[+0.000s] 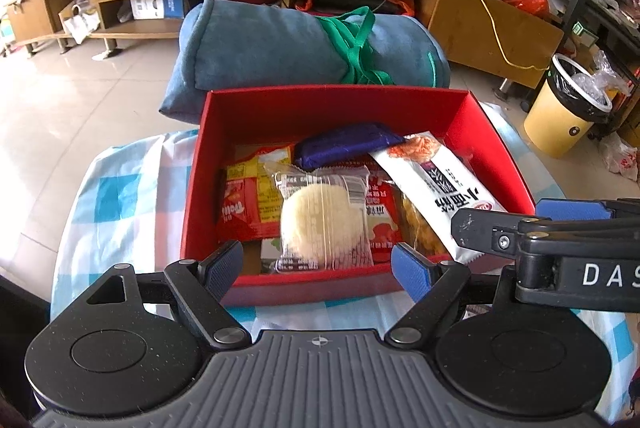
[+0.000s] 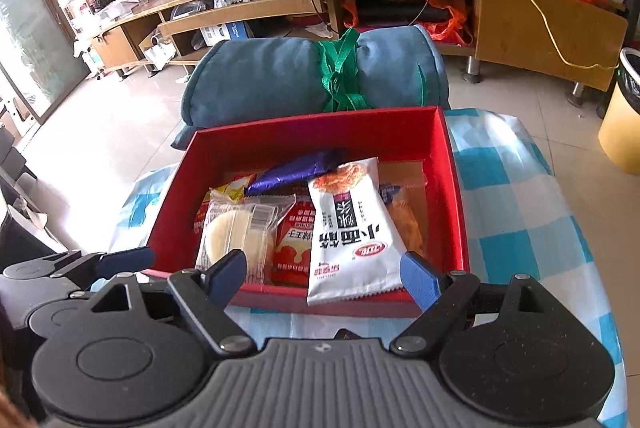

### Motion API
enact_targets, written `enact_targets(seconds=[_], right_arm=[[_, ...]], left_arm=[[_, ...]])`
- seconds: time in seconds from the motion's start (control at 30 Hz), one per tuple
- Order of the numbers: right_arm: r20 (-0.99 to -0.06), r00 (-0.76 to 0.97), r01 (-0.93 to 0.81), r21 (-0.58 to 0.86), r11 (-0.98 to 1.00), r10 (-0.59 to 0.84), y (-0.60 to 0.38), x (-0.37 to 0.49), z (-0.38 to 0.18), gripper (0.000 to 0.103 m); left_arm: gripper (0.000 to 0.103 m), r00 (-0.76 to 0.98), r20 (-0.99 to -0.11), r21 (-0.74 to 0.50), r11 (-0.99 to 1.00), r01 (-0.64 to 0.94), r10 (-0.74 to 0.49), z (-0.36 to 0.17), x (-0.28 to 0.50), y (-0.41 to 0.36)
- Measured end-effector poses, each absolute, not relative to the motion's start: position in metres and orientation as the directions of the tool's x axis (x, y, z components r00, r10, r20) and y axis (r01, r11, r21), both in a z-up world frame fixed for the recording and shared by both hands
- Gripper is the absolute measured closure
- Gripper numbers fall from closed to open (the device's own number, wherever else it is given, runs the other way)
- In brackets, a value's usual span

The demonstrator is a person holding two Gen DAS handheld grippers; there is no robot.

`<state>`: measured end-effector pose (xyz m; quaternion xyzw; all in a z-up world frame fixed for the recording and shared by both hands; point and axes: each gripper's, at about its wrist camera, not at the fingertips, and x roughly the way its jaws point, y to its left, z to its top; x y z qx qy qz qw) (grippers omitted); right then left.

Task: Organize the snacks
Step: 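Move both tools back toward the sausage pack and white bag on the table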

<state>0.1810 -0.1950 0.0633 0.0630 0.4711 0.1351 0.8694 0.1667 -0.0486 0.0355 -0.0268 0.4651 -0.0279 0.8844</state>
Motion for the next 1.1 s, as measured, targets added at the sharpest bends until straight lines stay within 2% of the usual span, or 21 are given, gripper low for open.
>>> enact_targets(seconds=[0.53,1.1], right_arm=[[-0.812,0.498,-0.167,0.256,0.952,0.305,-0.198,0.156,0.057,0.024],[-0.850,0.434,-0.160,0.253,0.954,0.298,-0.203,0.138,0.036,0.023]], left_arm=[[0.017,0.544,-0.834,-0.081,0.996,0.040,-0.090,0.029,0.144,-0.047],[0.017,0.436,-0.896,-0.069,0.997,0.047,-0.082,-0.010,0.131,-0.046]])
